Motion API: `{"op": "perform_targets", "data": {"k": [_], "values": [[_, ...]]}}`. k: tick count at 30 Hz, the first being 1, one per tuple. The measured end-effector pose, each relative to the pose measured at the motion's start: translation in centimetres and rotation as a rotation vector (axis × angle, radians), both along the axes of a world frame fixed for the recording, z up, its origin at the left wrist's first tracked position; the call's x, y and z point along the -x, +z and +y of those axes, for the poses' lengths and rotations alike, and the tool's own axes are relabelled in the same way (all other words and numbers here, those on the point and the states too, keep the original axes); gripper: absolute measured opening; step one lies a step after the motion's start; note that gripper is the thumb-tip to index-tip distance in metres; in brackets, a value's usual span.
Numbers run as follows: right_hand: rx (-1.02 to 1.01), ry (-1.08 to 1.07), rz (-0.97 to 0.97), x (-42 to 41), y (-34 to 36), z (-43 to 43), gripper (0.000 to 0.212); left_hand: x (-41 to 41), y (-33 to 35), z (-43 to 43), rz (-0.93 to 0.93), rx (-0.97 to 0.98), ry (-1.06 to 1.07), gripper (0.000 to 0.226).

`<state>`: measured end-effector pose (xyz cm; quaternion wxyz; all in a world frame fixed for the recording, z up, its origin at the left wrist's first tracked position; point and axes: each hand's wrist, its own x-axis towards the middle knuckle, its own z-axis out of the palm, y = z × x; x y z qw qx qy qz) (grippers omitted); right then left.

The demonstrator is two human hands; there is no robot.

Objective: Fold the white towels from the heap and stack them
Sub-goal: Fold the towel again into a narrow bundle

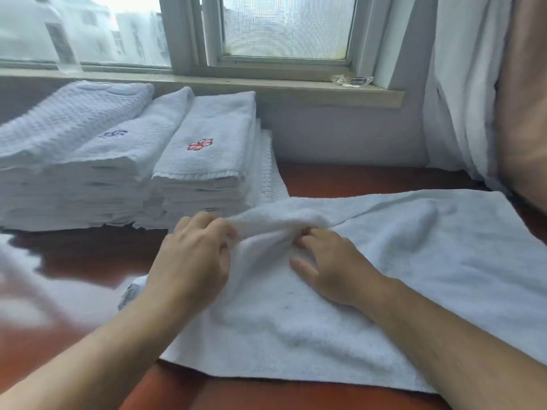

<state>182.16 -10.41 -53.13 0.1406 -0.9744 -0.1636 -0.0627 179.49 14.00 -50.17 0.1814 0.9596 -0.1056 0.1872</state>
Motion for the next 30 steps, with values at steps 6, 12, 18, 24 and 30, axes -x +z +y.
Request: {"op": "perform_targets", "data": {"k": [6, 12, 18, 24, 30], "values": [[0.136, 0.069, 0.129, 1.7, -1.1, -2.5, 0.068, -1.0, -0.6, 1.8, 0.194, -0.193, 0.045, 0.075], [0.246, 0.087, 0.223, 6.8, -0.9, -7.6, 0.065, -0.6, -1.4, -0.7, 0.059, -0.379, 0.214, 0.069], [0.147, 0.024, 0.191, 8.5, 0.0, -9.1, 0.071, 2.1, -1.2, -4.0, -0.194, -0.15, -0.218, 0.033], [0.181, -0.217, 0.216, 6.3, -1.2, -5.6, 0.072, 3.5, -4.5, -3.1, 0.275, -0.244, -0.265, 0.065], [0.134, -0.161, 0.224, 6.5, -1.6, 1.1, 0.079, 1.5, -3.9, 4.0, 0.375, -0.301, -0.186, 0.063]]}}
